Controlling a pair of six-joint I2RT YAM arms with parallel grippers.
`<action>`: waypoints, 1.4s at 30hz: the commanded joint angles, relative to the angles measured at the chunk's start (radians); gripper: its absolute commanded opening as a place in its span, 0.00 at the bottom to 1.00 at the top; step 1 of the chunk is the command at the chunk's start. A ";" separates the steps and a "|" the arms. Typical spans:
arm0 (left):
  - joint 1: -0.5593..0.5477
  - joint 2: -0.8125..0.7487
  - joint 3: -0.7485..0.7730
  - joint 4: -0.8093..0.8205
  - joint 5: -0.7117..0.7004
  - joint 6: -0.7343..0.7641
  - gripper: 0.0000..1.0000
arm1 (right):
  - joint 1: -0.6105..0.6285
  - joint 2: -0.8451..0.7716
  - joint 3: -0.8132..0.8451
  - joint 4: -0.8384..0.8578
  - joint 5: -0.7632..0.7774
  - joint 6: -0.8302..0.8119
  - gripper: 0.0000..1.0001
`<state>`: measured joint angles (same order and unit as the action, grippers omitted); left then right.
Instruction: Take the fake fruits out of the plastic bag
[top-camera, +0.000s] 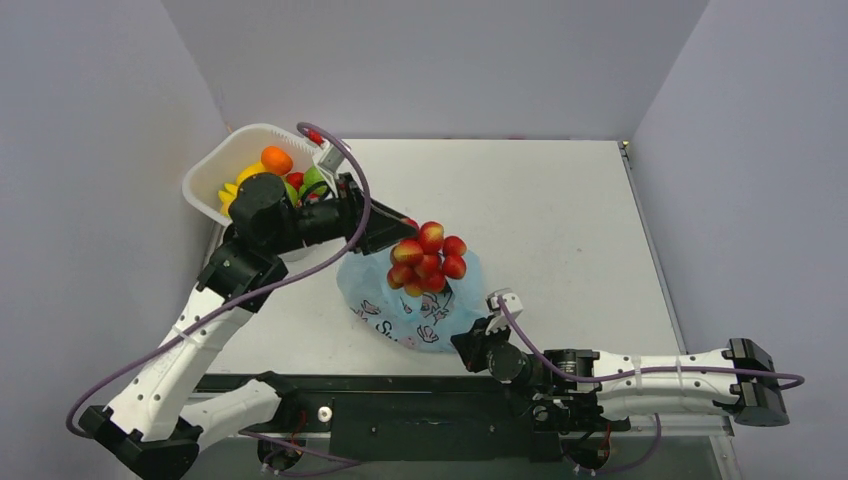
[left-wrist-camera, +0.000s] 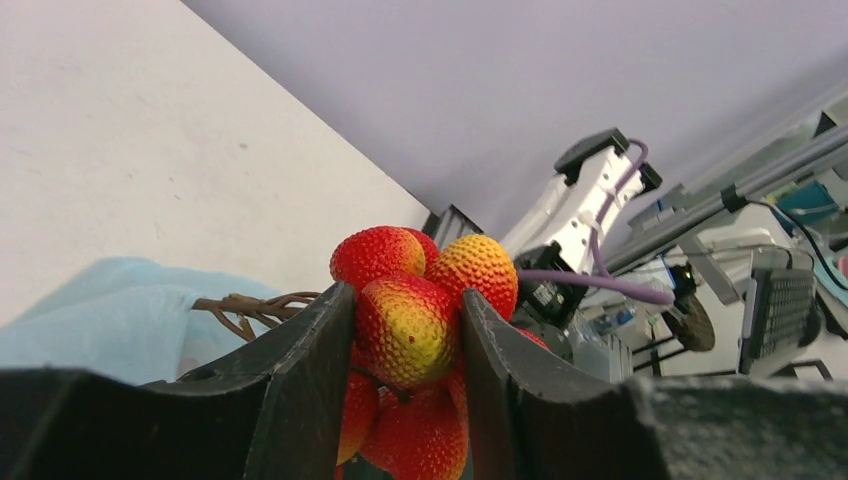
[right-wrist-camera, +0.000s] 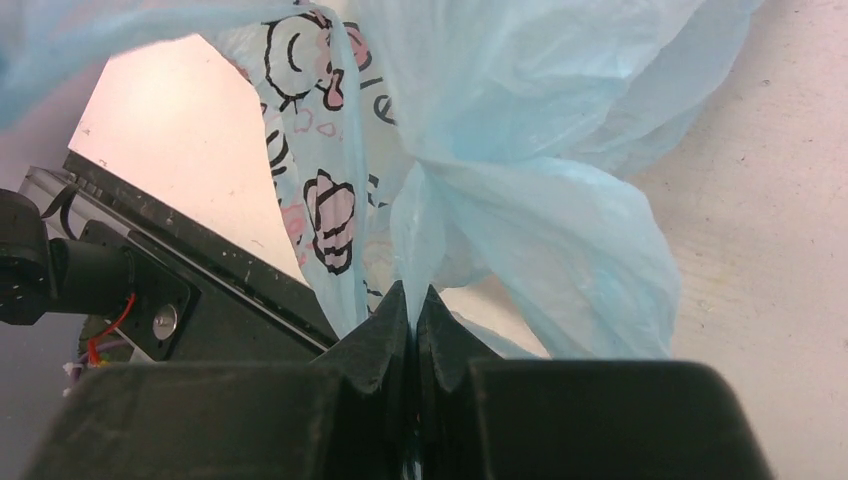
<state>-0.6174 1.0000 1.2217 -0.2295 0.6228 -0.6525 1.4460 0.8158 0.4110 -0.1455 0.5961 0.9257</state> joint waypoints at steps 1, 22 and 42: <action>0.163 0.060 0.119 0.009 0.148 -0.011 0.00 | -0.008 -0.026 0.005 -0.010 0.037 0.009 0.00; 0.509 0.145 0.107 0.327 0.326 -0.288 0.00 | -0.013 -0.012 0.027 -0.024 0.030 -0.002 0.00; 0.831 0.446 0.339 -0.199 -0.088 0.272 0.00 | -0.029 -0.004 0.048 -0.048 0.027 -0.009 0.00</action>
<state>0.1913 1.3884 1.4780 -0.4240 0.6117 -0.4664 1.4261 0.8024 0.4110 -0.1967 0.6029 0.9264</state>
